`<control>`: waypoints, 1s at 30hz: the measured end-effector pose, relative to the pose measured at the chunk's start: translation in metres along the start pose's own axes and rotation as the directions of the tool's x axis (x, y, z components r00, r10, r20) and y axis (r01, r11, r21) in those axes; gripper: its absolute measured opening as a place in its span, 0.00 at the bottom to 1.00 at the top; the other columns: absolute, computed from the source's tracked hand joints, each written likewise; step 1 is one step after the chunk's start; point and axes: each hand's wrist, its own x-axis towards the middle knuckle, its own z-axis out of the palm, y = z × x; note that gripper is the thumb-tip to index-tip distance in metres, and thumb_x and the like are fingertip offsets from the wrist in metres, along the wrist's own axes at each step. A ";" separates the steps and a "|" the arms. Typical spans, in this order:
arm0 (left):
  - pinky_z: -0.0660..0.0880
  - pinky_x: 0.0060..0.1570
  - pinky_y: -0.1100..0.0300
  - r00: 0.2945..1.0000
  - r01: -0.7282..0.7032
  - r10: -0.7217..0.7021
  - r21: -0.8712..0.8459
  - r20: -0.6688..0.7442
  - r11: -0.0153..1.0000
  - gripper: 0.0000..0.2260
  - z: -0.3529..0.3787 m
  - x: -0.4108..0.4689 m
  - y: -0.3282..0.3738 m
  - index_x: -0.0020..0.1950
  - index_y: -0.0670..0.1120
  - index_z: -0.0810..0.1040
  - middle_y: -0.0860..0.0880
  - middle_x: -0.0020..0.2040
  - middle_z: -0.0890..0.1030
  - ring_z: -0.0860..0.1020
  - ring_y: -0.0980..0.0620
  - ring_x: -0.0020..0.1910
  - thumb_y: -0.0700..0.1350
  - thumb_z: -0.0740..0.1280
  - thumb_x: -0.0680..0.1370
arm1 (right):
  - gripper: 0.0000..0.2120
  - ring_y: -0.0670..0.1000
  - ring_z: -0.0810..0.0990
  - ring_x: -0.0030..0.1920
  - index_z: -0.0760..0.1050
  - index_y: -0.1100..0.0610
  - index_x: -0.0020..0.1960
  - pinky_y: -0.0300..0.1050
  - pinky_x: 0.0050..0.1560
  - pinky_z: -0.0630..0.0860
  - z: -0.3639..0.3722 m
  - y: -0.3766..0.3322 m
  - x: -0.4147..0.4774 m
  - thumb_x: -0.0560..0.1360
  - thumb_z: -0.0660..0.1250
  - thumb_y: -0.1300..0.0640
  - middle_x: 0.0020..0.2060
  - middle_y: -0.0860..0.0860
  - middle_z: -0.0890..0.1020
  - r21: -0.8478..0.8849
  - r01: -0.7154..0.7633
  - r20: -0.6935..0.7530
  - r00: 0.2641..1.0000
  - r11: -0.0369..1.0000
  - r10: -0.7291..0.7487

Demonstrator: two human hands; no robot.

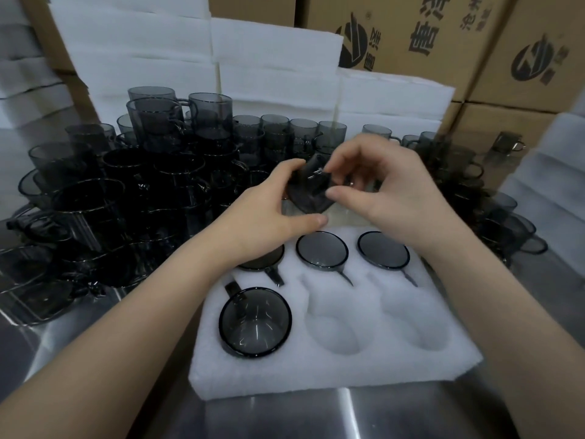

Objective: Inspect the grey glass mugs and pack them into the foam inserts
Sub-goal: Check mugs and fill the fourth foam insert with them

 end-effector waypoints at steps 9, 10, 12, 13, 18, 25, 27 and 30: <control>0.71 0.44 0.69 0.989 -0.018 -0.008 -0.170 -0.149 0.985 0.19 -0.005 -0.002 0.000 0.50 0.57 0.74 0.65 0.40 0.79 0.77 0.67 0.42 0.57 0.75 0.63 | 0.20 0.50 0.75 0.49 0.77 0.53 0.63 0.40 0.50 0.74 0.016 0.006 -0.001 0.72 0.74 0.56 0.51 0.49 0.73 -0.026 -0.043 -0.078 0.996 0.999 0.041; 0.70 0.42 0.70 0.988 -0.016 -0.010 -0.164 -0.154 0.986 0.19 -0.006 -0.002 -0.001 0.50 0.57 0.73 0.66 0.40 0.79 0.77 0.67 0.41 0.58 0.75 0.63 | 0.22 0.49 0.74 0.52 0.75 0.54 0.66 0.39 0.53 0.72 0.018 0.009 -0.001 0.73 0.73 0.55 0.52 0.48 0.73 -0.034 -0.078 -0.043 0.996 0.996 0.077; 0.70 0.40 0.73 0.988 -0.005 -0.020 -0.158 -0.155 0.987 0.20 -0.005 -0.001 -0.002 0.50 0.56 0.72 0.65 0.40 0.79 0.76 0.67 0.40 0.57 0.75 0.63 | 0.24 0.46 0.72 0.57 0.72 0.56 0.70 0.37 0.60 0.67 0.023 0.011 -0.002 0.76 0.70 0.55 0.54 0.48 0.72 -0.059 -0.110 0.044 0.993 0.992 0.113; 0.70 0.41 0.71 0.989 0.005 -0.030 -0.169 -0.147 0.986 0.21 -0.005 0.000 -0.002 0.50 0.56 0.72 0.63 0.40 0.79 0.76 0.67 0.40 0.57 0.75 0.63 | 0.24 0.47 0.71 0.59 0.70 0.56 0.71 0.38 0.63 0.66 0.025 0.012 -0.002 0.76 0.69 0.55 0.54 0.48 0.71 -0.070 -0.116 0.084 0.989 0.991 0.122; 0.71 0.45 0.67 0.997 0.014 -0.028 -0.178 -0.075 0.984 0.21 -0.005 0.001 -0.003 0.53 0.57 0.72 0.63 0.43 0.79 0.78 0.65 0.43 0.54 0.74 0.64 | 0.28 0.51 0.69 0.63 0.65 0.53 0.74 0.47 0.71 0.63 0.024 0.013 -0.003 0.77 0.68 0.56 0.54 0.51 0.71 -0.031 -0.131 0.151 0.979 0.991 0.134; 0.72 0.46 0.64 0.998 0.029 -0.036 -0.138 -0.054 0.990 0.19 -0.006 0.001 -0.002 0.52 0.56 0.73 0.62 0.41 0.79 0.77 0.63 0.43 0.53 0.74 0.64 | 0.30 0.51 0.68 0.59 0.57 0.44 0.74 0.44 0.70 0.61 0.021 0.015 -0.003 0.78 0.67 0.60 0.53 0.57 0.69 0.001 -0.081 0.229 0.970 0.997 0.079; 0.73 0.47 0.63 0.998 0.026 -0.034 -0.130 -0.061 0.991 0.20 -0.006 0.000 -0.001 0.53 0.54 0.73 0.59 0.43 0.79 0.77 0.62 0.44 0.52 0.76 0.66 | 0.30 0.53 0.68 0.58 0.57 0.42 0.72 0.46 0.70 0.62 0.021 0.015 -0.003 0.78 0.67 0.60 0.52 0.59 0.70 0.006 -0.043 0.219 0.975 0.999 0.041; 0.72 0.46 0.64 0.996 0.027 -0.036 -0.126 -0.077 0.992 0.19 -0.006 0.000 0.000 0.54 0.53 0.73 0.58 0.44 0.79 0.77 0.64 0.43 0.50 0.77 0.68 | 0.27 0.56 0.68 0.60 0.61 0.45 0.71 0.47 0.70 0.62 0.021 0.015 -0.004 0.76 0.66 0.59 0.53 0.56 0.71 -0.006 0.052 0.148 0.988 0.999 -0.050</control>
